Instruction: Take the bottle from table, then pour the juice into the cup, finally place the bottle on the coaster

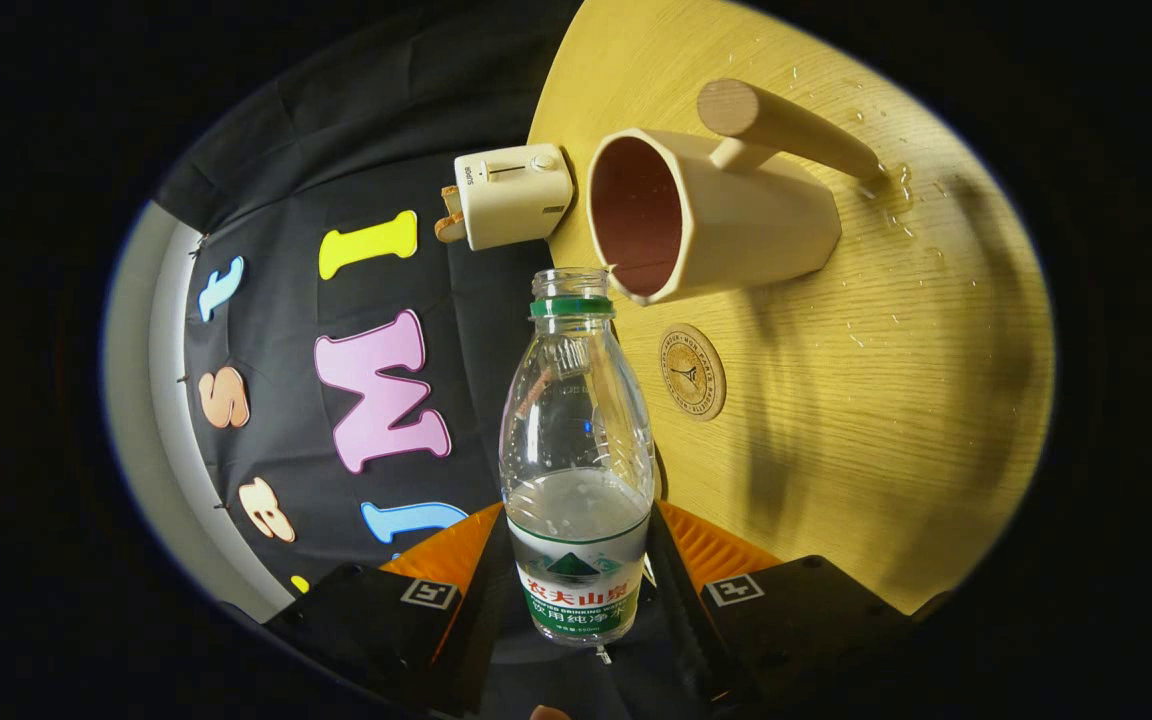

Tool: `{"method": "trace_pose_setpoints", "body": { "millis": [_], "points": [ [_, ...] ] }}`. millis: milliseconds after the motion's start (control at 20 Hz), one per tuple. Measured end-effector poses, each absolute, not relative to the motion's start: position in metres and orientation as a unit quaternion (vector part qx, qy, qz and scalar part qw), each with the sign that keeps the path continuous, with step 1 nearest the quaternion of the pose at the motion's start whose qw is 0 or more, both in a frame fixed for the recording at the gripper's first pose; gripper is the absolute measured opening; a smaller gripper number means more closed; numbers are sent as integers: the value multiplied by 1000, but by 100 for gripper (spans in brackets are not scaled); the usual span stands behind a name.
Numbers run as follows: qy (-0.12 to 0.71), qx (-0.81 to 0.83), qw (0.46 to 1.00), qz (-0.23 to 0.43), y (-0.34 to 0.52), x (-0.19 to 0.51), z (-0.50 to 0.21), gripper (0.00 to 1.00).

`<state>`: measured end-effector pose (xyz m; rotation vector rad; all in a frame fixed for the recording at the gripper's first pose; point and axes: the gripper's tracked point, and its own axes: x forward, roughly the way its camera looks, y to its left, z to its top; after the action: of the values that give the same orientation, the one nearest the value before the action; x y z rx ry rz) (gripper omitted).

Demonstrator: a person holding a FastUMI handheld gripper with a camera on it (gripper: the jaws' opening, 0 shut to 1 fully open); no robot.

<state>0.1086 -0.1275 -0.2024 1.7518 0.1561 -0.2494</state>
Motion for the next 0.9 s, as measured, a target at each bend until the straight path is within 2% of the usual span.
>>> {"method": "trace_pose_setpoints", "body": {
  "millis": [900],
  "points": [
    [48,786,605,-113,-133,106,-194,75]
  ]
}}
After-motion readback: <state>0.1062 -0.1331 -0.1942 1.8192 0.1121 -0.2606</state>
